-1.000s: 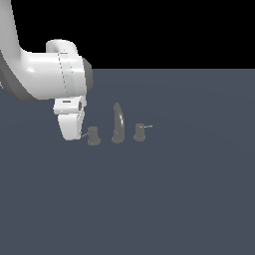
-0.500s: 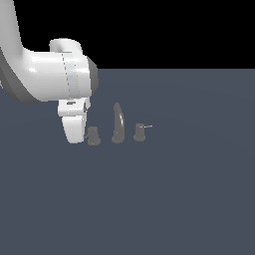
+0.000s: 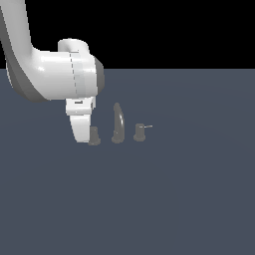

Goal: Turn on the faucet by rotating a designated handle.

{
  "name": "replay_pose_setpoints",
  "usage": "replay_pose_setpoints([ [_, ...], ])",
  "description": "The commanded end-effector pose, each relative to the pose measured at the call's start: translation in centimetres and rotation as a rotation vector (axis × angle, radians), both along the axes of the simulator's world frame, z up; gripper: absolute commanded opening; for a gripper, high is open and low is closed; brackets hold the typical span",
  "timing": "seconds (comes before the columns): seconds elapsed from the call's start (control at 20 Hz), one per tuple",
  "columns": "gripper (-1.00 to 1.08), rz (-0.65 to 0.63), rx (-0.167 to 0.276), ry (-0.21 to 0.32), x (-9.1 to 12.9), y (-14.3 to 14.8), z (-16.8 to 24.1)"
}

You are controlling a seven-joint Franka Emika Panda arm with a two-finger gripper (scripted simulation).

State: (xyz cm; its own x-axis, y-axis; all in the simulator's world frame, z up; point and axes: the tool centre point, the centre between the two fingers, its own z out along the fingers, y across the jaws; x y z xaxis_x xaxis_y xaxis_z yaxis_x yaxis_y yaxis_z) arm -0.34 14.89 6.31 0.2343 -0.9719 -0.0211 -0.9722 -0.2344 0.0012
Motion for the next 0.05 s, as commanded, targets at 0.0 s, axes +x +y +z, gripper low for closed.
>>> replay_pose_setpoints([
  [0.0,-1.0,-0.064,-0.02,-0.005,1.38,-4.99,0.06],
])
